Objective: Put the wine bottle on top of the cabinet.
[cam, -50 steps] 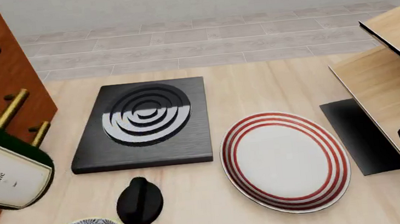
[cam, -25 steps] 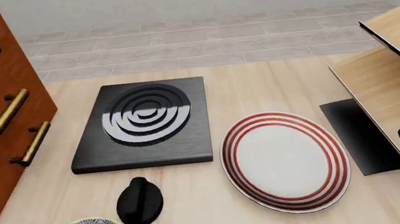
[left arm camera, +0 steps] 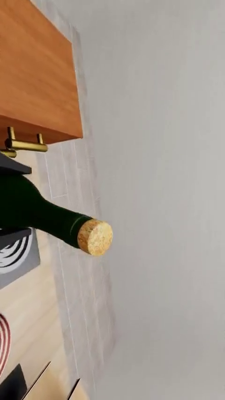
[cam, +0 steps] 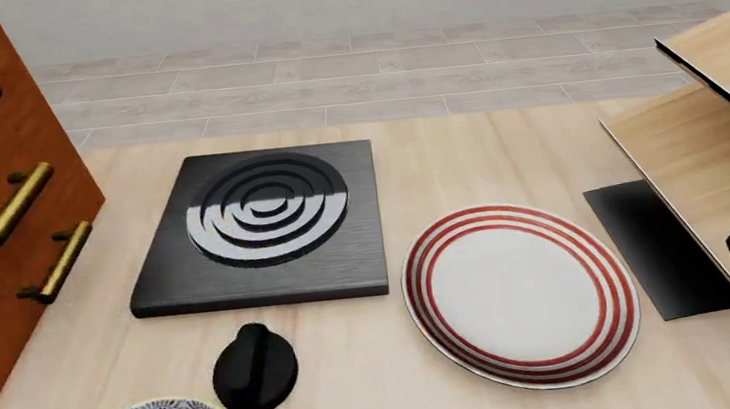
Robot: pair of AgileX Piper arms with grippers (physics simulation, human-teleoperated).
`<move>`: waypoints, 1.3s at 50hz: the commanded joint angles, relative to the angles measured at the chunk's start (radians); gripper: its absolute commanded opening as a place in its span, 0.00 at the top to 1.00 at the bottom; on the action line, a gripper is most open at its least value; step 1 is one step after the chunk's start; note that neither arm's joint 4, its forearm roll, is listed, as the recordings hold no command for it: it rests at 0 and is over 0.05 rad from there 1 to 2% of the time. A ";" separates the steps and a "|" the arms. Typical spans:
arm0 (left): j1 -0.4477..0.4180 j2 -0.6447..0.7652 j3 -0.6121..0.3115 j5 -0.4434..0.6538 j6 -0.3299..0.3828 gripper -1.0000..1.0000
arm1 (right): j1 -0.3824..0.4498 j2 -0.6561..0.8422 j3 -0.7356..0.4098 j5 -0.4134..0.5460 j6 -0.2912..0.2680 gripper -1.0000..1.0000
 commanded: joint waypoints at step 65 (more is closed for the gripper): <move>0.442 0.417 -0.441 -0.045 0.040 1.00 | 0.000 0.000 0.000 0.000 0.000 0.00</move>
